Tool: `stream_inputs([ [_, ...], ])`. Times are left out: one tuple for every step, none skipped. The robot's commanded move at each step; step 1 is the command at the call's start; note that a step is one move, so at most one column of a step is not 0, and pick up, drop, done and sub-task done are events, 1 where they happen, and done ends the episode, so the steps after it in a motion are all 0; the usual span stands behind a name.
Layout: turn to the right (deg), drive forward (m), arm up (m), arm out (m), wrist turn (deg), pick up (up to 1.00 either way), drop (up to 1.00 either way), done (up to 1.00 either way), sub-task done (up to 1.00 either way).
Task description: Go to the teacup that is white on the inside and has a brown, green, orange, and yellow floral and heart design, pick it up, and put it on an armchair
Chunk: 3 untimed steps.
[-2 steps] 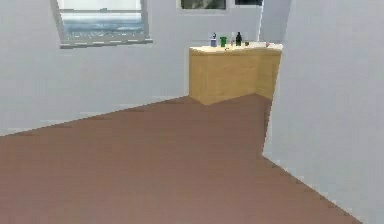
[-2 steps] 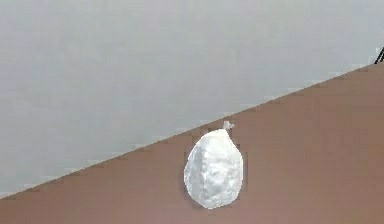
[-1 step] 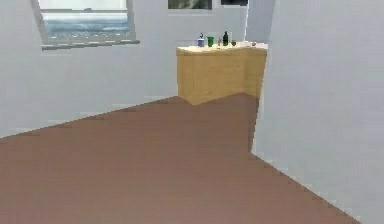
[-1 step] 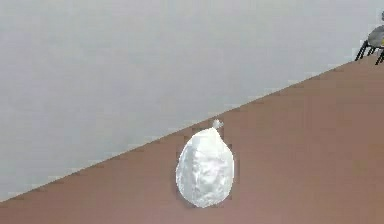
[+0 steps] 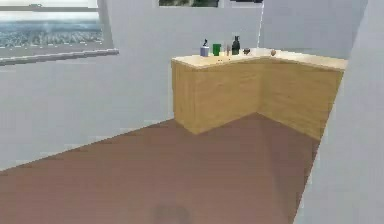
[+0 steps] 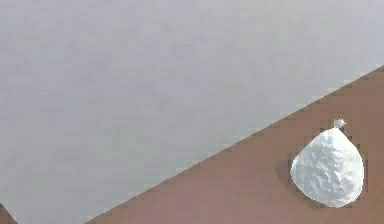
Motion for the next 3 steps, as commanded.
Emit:
stream_inputs([
  [0.0,0.80,0.00,0.00,0.0,0.00,0.00,0.00,0.00],
  [24.0,0.00,0.00,0.00,0.0,0.00,0.00,0.00,0.00],
  [0.0,0.50,0.00,0.00,0.0,0.00,0.00,0.00,0.00],
])
